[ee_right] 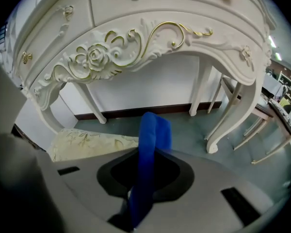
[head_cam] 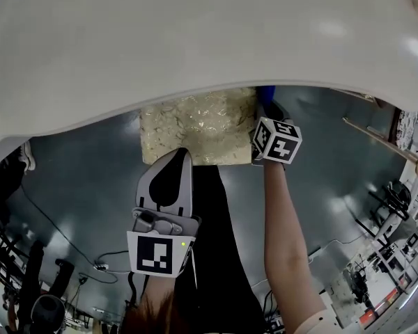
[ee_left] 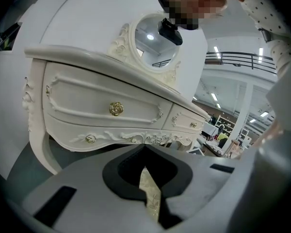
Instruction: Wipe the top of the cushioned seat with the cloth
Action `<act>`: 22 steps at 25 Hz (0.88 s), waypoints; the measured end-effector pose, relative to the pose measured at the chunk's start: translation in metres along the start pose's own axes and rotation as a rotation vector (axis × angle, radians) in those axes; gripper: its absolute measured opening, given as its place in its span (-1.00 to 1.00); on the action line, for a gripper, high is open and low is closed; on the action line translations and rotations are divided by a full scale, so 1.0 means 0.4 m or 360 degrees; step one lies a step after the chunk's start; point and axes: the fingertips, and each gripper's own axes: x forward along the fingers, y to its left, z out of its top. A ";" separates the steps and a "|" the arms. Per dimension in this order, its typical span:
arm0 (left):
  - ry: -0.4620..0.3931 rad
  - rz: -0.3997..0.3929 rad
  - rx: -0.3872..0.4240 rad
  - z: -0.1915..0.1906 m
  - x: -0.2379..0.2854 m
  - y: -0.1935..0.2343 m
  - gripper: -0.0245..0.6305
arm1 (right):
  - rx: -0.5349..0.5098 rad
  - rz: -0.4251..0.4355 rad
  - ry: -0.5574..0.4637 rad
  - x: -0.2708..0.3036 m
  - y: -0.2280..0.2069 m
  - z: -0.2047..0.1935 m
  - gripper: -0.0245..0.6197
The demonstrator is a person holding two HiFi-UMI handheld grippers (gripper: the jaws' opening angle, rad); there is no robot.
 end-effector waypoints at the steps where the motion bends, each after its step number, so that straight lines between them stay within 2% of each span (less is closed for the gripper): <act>1: -0.0001 0.0003 -0.0002 0.001 0.001 0.006 -0.93 | 0.0016 -0.0011 -0.0017 0.001 0.000 -0.001 -0.73; 4: -0.0011 0.0012 -0.0014 0.003 0.000 0.017 -0.93 | 0.0055 -0.0035 -0.0045 0.000 -0.004 -0.002 -0.73; 22: -0.0054 0.0069 -0.0055 0.023 -0.034 0.050 -0.93 | -0.0025 -0.0142 0.0019 -0.003 0.012 0.002 -0.73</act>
